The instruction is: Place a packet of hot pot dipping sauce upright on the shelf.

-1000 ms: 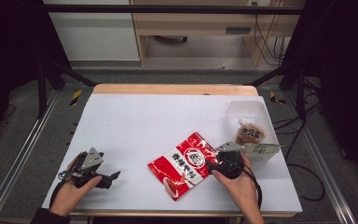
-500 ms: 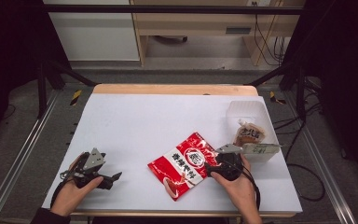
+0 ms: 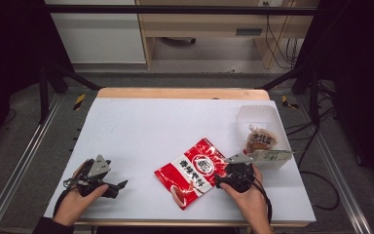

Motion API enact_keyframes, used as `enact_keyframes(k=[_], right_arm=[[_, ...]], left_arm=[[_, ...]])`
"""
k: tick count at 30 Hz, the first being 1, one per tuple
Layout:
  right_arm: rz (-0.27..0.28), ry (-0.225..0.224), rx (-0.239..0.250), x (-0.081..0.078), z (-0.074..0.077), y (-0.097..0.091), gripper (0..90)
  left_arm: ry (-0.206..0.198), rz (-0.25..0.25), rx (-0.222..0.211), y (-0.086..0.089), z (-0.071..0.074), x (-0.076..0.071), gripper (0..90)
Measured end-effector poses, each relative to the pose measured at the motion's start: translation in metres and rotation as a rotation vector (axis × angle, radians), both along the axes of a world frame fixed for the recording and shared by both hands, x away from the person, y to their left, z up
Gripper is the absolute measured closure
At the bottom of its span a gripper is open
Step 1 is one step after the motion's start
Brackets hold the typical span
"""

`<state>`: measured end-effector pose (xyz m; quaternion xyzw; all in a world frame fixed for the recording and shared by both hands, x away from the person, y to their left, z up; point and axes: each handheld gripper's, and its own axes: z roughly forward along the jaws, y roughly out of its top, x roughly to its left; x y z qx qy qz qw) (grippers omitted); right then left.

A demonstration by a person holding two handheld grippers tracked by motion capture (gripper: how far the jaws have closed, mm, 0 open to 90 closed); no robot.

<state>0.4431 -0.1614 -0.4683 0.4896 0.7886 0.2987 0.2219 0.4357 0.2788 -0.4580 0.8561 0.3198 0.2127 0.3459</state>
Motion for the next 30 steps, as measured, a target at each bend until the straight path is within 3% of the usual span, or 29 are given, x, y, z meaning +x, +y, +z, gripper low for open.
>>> enact_keyframes(k=[12,22,30], right_arm=[[-0.044,0.038,0.024,-0.003,-0.0044,-0.0054,15.6],[-0.017,0.074,0.079,0.003,-0.0081,-0.004,17.4],[0.007,0.046,0.122,0.0006,-0.0033,-0.0045,27.4]], left_arm=[[0.005,-0.005,-0.001,-0.0005,-0.0002,-0.0003,6.1],[0.005,-0.01,-0.003,-0.0016,-0.0004,-0.0005,6.1],[0.004,-0.015,0.003,-0.0017,-0.0002,-0.0005,6.1]])
